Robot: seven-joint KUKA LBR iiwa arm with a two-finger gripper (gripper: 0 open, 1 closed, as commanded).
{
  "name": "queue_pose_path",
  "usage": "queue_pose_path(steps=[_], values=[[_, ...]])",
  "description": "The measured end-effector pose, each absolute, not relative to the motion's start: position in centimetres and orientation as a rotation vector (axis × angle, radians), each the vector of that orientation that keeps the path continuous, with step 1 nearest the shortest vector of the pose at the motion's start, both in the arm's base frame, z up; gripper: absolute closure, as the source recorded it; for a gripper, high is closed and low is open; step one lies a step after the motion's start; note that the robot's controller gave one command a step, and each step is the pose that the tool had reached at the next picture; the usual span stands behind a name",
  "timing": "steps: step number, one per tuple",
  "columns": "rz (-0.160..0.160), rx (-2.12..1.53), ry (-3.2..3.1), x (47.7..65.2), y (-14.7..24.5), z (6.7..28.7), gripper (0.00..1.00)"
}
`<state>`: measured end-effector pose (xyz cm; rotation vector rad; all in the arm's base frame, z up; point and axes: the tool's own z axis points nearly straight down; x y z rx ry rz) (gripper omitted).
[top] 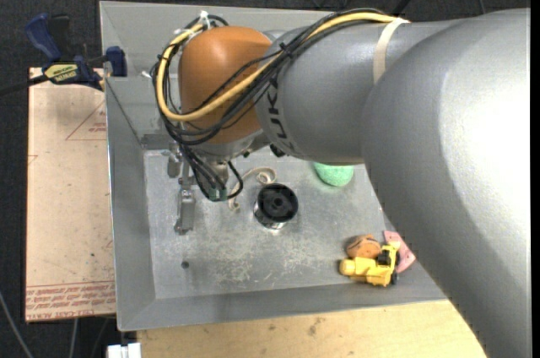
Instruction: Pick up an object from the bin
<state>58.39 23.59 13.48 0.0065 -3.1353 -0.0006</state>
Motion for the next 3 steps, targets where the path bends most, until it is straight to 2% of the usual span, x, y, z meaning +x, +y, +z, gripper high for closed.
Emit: queue_pose_path(steps=[1, 2, 3], values=[[-0.003, 0.0, -3.142, 58.6, 23.5, 14.0, 0.0], [-0.004, 0.482, -3.111, 61.0, 20.4, 10.8, 0.0], [-0.002, 1.063, -2.958, 62.1, 16.4, 12.2, 0.0]])
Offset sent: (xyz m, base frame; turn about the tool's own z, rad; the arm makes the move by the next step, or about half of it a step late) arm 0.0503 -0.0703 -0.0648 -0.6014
